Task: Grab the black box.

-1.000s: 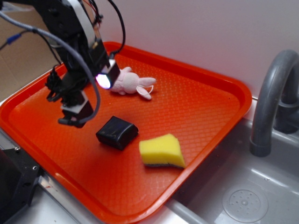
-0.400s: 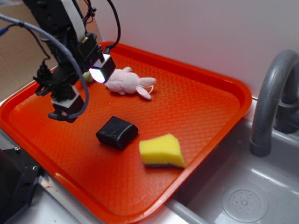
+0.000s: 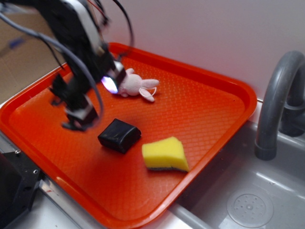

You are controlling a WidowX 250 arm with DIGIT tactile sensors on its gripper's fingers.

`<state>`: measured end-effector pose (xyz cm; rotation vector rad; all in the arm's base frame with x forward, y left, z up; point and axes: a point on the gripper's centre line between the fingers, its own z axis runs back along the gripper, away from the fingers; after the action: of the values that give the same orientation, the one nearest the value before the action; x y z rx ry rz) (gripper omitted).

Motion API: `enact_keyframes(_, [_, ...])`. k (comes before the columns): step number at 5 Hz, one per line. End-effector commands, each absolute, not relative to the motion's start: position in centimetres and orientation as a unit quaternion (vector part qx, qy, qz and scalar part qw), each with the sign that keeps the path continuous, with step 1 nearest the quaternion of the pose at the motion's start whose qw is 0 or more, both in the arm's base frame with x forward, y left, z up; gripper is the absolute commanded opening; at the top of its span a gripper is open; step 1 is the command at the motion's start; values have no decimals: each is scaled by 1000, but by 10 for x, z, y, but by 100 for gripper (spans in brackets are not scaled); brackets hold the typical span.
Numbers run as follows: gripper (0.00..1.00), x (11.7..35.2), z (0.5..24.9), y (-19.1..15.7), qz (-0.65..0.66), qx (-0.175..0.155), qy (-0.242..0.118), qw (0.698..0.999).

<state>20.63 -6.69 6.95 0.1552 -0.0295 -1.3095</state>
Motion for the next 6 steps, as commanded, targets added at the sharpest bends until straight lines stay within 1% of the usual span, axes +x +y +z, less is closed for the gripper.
enact_keyframes(1, [100, 205, 31, -113, -670, 39, -11, 741])
enact_keyframes(2, [100, 197, 31, -114, -672, 23, -4, 740])
enact_keyframes(3, [0, 191, 35, -108, -664, 40, 0, 746])
enact_keyframes(4, [0, 189, 61, -93, -641, 57, 4, 765])
enact_keyframes(5, [0, 190, 88, -75, -606, 64, -14, 792])
enact_keyframes(6, [0, 187, 138, -61, -553, 107, -29, 826])
